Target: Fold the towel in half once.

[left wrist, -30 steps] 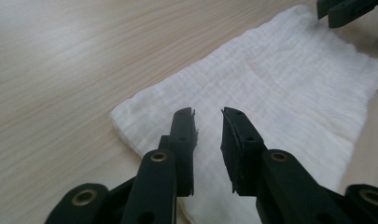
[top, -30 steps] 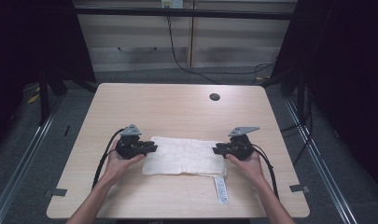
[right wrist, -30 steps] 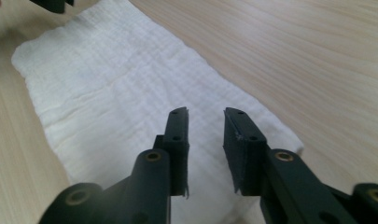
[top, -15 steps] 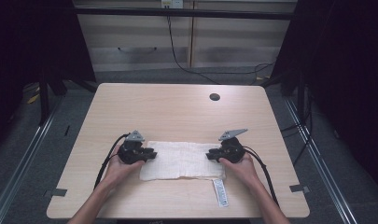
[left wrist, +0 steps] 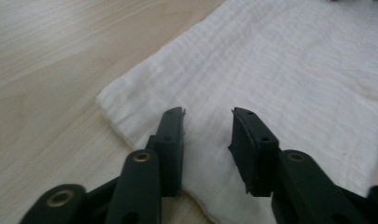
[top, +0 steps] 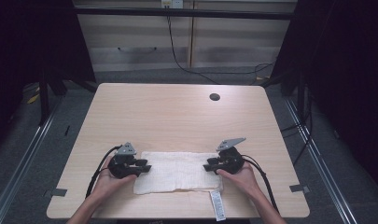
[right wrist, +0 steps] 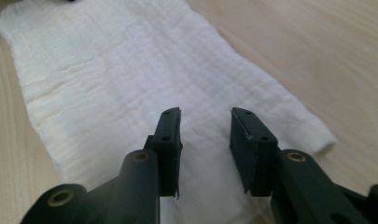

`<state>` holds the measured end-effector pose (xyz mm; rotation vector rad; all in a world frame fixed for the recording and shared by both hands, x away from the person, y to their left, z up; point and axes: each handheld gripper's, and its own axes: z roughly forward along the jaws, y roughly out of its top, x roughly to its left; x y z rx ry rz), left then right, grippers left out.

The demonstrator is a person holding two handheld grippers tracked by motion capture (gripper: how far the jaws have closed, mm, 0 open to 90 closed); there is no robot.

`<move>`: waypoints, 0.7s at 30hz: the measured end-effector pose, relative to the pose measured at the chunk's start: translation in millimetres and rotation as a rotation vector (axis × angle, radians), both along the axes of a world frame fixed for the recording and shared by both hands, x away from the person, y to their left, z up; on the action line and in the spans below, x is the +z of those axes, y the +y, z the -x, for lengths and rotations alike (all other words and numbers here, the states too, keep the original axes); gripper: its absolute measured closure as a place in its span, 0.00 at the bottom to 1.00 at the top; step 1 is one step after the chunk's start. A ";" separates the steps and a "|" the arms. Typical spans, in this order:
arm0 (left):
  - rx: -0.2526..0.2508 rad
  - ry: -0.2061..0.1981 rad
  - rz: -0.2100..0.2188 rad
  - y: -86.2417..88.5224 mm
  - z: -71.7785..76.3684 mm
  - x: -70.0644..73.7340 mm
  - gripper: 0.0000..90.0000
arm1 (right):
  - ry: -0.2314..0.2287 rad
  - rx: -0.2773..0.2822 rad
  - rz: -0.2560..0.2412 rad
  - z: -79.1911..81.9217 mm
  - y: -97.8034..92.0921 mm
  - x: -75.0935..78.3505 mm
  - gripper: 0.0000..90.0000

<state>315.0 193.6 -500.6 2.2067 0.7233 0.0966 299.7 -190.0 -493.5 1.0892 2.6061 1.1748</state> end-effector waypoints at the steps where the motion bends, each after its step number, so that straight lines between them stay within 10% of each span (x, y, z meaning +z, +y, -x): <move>1: -0.001 -0.011 -0.007 -0.8 0.9 0.0 0.69 | -0.008 -0.020 -0.019 -1.6 -4.6 4.7 0.71; 8: -0.002 -0.005 0.027 1.0 -0.2 -2.4 0.67 | -0.034 -0.127 -0.053 -23.7 -32.4 13.3 0.76; 21: 0.004 -0.015 0.028 0.0 1.9 -3.0 0.64 | -0.001 -0.083 -0.007 -39.3 -21.8 -7.6 0.74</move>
